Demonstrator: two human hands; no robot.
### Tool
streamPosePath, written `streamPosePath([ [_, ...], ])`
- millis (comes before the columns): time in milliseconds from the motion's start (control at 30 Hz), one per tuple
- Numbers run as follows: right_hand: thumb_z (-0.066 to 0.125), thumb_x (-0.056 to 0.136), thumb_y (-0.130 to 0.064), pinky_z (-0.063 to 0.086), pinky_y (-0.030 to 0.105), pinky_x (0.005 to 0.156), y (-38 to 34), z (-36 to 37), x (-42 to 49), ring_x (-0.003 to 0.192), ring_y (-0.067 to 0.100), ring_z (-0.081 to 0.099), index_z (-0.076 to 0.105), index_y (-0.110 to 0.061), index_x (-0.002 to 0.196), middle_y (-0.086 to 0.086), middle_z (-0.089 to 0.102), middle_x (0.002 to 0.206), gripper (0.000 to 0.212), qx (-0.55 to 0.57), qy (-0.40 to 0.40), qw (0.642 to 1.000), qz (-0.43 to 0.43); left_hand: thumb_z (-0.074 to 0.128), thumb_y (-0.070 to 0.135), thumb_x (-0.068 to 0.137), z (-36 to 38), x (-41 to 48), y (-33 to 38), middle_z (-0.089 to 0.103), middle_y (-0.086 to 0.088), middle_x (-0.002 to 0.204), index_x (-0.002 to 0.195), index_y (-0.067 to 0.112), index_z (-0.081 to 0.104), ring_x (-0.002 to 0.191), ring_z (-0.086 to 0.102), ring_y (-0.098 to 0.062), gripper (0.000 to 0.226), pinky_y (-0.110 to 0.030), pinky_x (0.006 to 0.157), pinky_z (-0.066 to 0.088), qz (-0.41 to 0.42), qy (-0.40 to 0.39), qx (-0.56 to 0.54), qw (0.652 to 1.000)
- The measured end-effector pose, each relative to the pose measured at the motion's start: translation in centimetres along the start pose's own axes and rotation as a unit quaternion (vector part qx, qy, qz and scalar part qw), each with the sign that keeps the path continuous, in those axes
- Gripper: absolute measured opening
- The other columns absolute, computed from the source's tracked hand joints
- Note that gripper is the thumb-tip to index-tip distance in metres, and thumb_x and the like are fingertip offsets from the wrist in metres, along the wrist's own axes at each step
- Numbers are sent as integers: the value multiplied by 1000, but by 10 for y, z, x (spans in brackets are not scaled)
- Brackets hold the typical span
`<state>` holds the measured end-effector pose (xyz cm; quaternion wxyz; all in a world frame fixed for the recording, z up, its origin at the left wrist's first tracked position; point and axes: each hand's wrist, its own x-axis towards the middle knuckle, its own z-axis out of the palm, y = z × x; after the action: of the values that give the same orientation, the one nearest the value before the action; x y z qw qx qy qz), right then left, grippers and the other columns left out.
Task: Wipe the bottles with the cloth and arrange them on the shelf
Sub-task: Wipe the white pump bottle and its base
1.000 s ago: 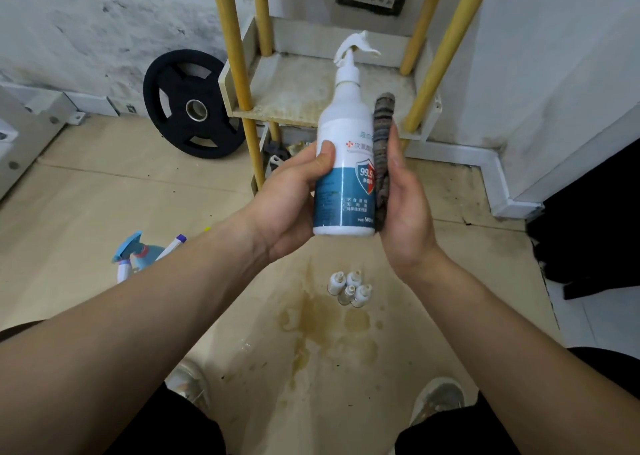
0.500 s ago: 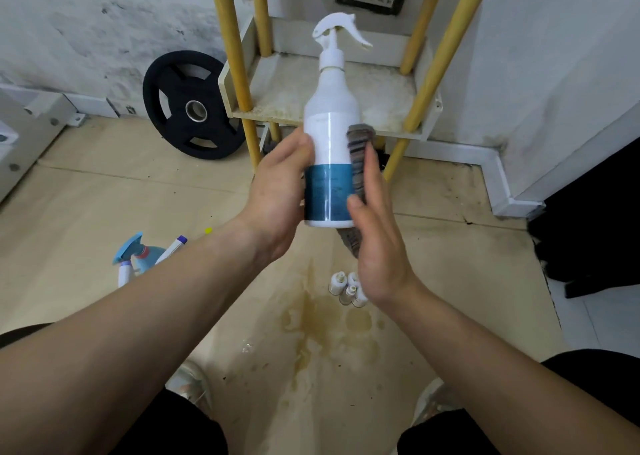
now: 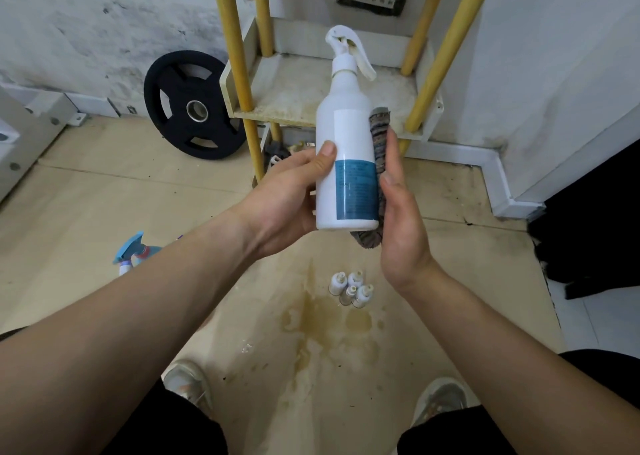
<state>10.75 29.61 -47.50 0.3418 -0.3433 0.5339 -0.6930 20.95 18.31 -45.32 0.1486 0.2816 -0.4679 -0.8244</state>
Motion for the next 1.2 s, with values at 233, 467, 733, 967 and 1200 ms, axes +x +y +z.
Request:
streamPosePath([
  [233, 36, 97, -45, 12, 50, 127, -6, -8, 9, 157, 8, 8, 22, -33, 158, -3, 10, 171, 64, -168, -19, 983, -75, 66, 36, 94, 9, -4, -8, 70, -10, 123, 136, 17, 53, 105, 72, -28, 48, -47, 81, 62, 16, 47, 87, 995],
  [467, 37, 97, -42, 17, 24, 122, 3, 6, -21, 156, 4, 4, 19, -20, 162, -2, -3, 172, 71, -302, -113, 941, -104, 54, 32, 103, -1, 1, 10, 74, -8, 108, 126, 6, 63, 94, 72, -22, 36, -42, 74, 60, 75, 126, 55, 988],
  [733, 32, 100, -43, 14, 9, 116, 5, 2, -13, 152, -8, 0, 15, -23, 161, -2, -3, 172, 66, -307, -84, 944, -91, 64, 30, 98, 1, -2, 5, 71, -9, 122, 135, 20, 57, 101, 72, -26, 39, -42, 73, 61, 47, 109, 51, 992],
  [967, 38, 96, -46, 17, 44, 127, 4, -14, 15, 155, 7, 15, 19, -31, 161, -6, 15, 170, 70, -148, -4, 986, -71, 66, 34, 96, 10, -4, -9, 71, -10, 120, 129, 23, 60, 103, 72, -29, 35, -46, 84, 61, 22, 67, 64, 995],
  [1200, 37, 100, -33, 28, 57, 122, -7, -17, 20, 149, 28, 36, 21, -19, 162, 7, 33, 164, 65, 59, 23, 998, 0, 54, 27, 104, 12, -5, -11, 70, 3, 105, 129, 29, 63, 84, 65, -21, 27, -38, 74, 60, 8, 54, 14, 998],
])
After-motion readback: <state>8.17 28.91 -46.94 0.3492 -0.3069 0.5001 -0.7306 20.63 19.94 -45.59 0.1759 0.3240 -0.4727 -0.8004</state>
